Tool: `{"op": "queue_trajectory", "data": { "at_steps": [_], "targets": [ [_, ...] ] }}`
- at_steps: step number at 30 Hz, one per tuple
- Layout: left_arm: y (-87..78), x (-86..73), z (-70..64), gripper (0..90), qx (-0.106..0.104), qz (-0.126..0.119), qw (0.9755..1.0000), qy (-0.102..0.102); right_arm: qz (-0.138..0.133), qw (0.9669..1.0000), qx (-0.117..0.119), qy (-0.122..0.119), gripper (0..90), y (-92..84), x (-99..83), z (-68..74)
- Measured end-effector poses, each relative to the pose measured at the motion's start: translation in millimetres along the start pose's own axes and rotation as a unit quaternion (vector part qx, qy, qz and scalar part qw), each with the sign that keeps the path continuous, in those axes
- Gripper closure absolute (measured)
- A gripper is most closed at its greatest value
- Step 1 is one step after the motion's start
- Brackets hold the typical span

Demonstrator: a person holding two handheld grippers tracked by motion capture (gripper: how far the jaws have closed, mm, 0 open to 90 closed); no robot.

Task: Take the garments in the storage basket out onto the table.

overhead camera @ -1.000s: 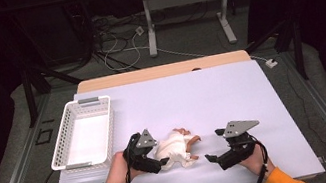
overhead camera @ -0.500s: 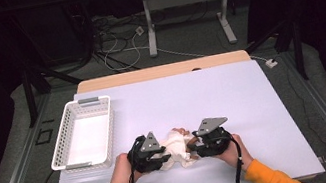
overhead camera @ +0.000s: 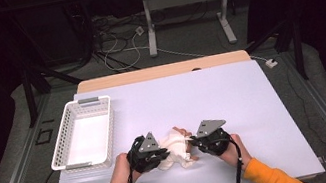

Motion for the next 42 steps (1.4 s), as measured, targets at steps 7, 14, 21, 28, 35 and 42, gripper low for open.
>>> {"op": "queue_trajectory", "data": {
  "at_steps": [7,14,21,28,35,42],
  "targets": [
    [-3.2,1.2,-0.1,82.2,-0.001,-0.01,0.9999,-0.005,-0.007,0.9999,-0.008,-0.008,85.4,-8.4,0.6,-2.7],
    [-4.2,1.5,2.2,82.1,-0.006,-0.021,0.9996,-0.015,-0.008,1.0,-0.003,0.001,85.4,-10.5,-0.8,-3.3],
    [-4.8,0.7,3.5,81.9,-0.025,-0.032,0.9988,-0.026,-0.003,1.0,-0.004,0.003,85.3,-10.6,-1.8,-2.8],
    [-5.3,1.6,3.6,81.9,-0.033,-0.044,0.9979,-0.034,-0.001,1.0,-0.003,0.003,85.3,-9.5,-3.4,-3.4],
    [-5.3,1.7,3.5,81.8,-0.035,-0.039,0.9982,-0.029,0.003,1.0,-0.006,0.004,85.2,-10.2,-4.1,-4.4],
    [-4.9,0.9,3.7,80.9,-0.036,-0.031,0.9984,-0.029,0.002,1.0,-0.008,0.001,85.0,-10.0,-4.3,-4.2]
  ]
}}
Point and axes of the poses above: each handheld gripper's, and its own axes: y roughly forward along the jaws, x roughly out of its top, z roughly to its left, the point moved 6 cm from there along y, roughly forward along the jaws, and after that the axes turned 8 degrees about -x, right-handed, at the moved point
